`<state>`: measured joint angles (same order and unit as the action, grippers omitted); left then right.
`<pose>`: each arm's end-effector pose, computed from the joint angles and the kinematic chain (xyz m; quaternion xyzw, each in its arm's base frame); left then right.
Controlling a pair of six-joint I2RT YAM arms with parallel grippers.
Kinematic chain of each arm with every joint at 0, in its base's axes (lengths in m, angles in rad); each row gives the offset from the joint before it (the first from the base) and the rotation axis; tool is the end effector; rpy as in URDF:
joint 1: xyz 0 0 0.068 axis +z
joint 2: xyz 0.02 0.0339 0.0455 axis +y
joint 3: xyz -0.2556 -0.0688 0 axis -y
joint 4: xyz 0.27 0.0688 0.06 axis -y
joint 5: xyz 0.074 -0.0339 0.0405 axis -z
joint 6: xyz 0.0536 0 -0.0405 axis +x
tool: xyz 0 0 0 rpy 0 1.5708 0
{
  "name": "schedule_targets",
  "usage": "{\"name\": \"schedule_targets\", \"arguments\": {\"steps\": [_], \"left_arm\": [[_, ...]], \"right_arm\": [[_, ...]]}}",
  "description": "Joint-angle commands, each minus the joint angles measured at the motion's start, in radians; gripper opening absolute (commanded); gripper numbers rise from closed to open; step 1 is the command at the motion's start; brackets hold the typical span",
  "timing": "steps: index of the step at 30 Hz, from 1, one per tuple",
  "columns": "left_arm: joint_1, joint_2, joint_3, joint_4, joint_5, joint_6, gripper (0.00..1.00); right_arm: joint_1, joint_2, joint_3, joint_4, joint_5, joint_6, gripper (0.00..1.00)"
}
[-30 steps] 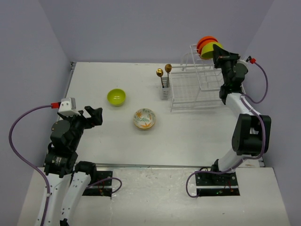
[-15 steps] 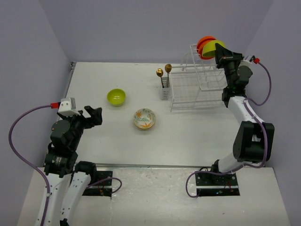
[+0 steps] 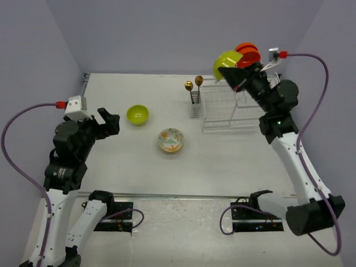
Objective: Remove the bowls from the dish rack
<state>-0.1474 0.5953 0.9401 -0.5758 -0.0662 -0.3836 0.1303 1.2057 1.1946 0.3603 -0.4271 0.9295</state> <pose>0.1650 -0.0209 0.3754 -0.1127 0.7756 -0.1378 0.6056 0.3092 0.0629 0.4513 0.0581 0.5839 0.5095 0.6294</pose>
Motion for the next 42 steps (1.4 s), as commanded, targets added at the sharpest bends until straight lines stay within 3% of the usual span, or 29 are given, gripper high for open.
{"name": "schedule_targets", "arguments": {"steps": [1, 2, 4, 5, 9, 10, 12, 13, 15, 18, 21, 31, 36, 39, 40, 42], "left_arm": [[-0.006, 0.081, 0.301, -0.021, 0.061, -0.009, 1.00], [-0.006, 0.102, 0.362, -0.047, 0.090, -0.009, 1.00], [-0.006, 0.180, 0.505, -0.073, 0.132, -0.003, 1.00], [-0.006, 0.208, 0.544, -0.091, 0.152, -0.003, 1.00], [-0.006, 0.372, 0.664, -0.156, 0.340, 0.006, 1.00], [-0.006, 0.426, 0.672, -0.160, 0.465, 0.006, 1.00], [-0.007, 0.465, 0.654, -0.154, 0.593, 0.002, 1.00], [-0.018, 0.483, 0.608, -0.138, 0.714, 0.002, 1.00], [-0.046, 0.485, 0.509, -0.049, 0.788, -0.026, 1.00], [-0.199, 0.503, 0.458, -0.059, 0.684, -0.003, 1.00], [-0.274, 0.514, 0.425, -0.105, 0.574, 0.018, 1.00], [-0.363, 0.500, 0.333, -0.128, 0.388, -0.011, 1.00], [-0.395, 0.520, 0.295, -0.147, 0.306, -0.006, 0.89], [-0.415, 0.529, 0.272, -0.151, 0.257, -0.006, 0.78], [-0.420, 0.529, 0.270, -0.151, 0.250, -0.006, 0.68], [-0.441, 0.538, 0.269, -0.151, 0.240, -0.005, 0.59]], "right_arm": [[0.278, -0.164, 0.017, -0.257, -0.144, -0.647, 0.00], [0.367, -0.205, 0.011, -0.428, -0.081, -0.893, 0.00], [0.637, -0.239, -0.068, -0.509, 0.057, -1.093, 0.00], [0.700, -0.250, -0.099, -0.529, 0.170, -1.176, 0.00], [0.955, -0.195, -0.129, -0.622, 0.330, -1.288, 0.00], [0.995, -0.172, -0.112, -0.648, 0.370, -1.326, 0.00], [1.089, -0.124, -0.063, -0.730, 0.485, -1.406, 0.00], [1.110, -0.082, -0.046, -0.760, 0.496, -1.435, 0.00], [1.155, -0.049, -0.012, -0.839, 0.484, -1.523, 0.00], [1.184, 0.001, 0.025, -0.906, 0.496, -1.595, 0.00], [1.184, 0.061, 0.066, -0.977, 0.560, -1.594, 0.00], [1.186, 0.153, 0.079, -0.974, 0.646, -1.727, 0.00], [1.186, 0.175, 0.117, -0.978, 0.674, -1.773, 0.00], [1.186, 0.190, 0.128, -0.980, 0.712, -1.804, 0.00], [1.184, 0.195, 0.131, -0.979, 0.717, -1.811, 0.00], [1.178, 0.207, 0.143, -0.978, 0.726, -1.822, 0.00]]}}
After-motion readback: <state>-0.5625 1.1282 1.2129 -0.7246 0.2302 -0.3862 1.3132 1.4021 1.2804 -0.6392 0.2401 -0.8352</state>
